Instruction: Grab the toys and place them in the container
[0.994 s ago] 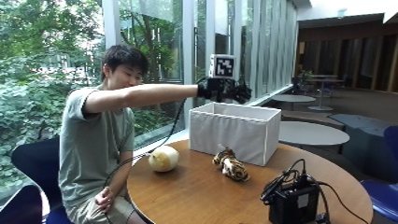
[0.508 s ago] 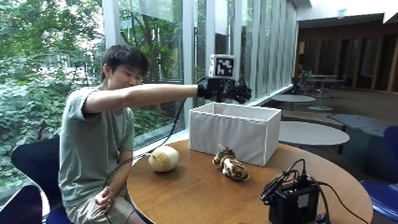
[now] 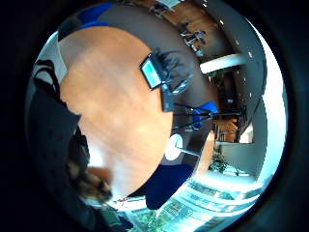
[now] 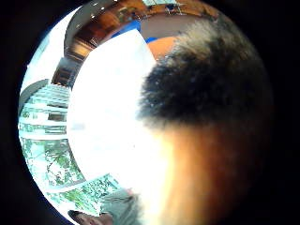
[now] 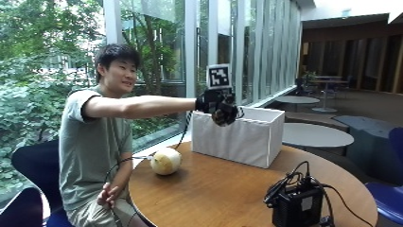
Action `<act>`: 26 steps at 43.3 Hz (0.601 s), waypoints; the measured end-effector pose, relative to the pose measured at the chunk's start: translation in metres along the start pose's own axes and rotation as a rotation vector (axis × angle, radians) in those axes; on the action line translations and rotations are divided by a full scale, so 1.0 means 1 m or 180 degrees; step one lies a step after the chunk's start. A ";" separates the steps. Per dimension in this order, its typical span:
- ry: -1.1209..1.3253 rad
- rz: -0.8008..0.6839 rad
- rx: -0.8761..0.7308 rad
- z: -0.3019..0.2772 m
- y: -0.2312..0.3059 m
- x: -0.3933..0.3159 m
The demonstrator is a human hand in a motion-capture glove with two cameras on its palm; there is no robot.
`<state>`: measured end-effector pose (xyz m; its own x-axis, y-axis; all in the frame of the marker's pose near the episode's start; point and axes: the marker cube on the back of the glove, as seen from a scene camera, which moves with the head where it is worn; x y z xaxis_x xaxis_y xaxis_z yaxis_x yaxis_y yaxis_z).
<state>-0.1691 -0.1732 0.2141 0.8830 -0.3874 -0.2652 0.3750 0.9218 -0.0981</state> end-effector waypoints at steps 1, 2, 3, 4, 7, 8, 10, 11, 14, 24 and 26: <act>-0.0030 -0.0012 0.0051 -0.013 0.000 -0.006; -0.0067 0.0035 0.0111 -0.029 -0.001 -0.014; -0.0115 0.0109 0.0177 -0.045 -0.003 -0.022; -0.0163 0.0188 0.0243 -0.061 -0.004 -0.030; -0.0098 0.0514 0.0387 -0.094 -0.010 -0.043; -0.0005 0.0617 0.0417 -0.102 -0.011 -0.045; 0.0138 0.0689 0.0470 -0.118 -0.015 -0.053; 0.0148 0.0681 0.0495 -0.126 -0.018 -0.061; -0.0061 0.0622 0.0553 -0.149 -0.027 -0.094; -0.0173 0.0235 0.0799 -0.168 -0.070 -0.185; -0.0157 0.0168 0.0822 -0.164 -0.079 -0.200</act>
<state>-0.4214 -0.1666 0.1174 0.9135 -0.3449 -0.2159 0.3821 0.9094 0.1643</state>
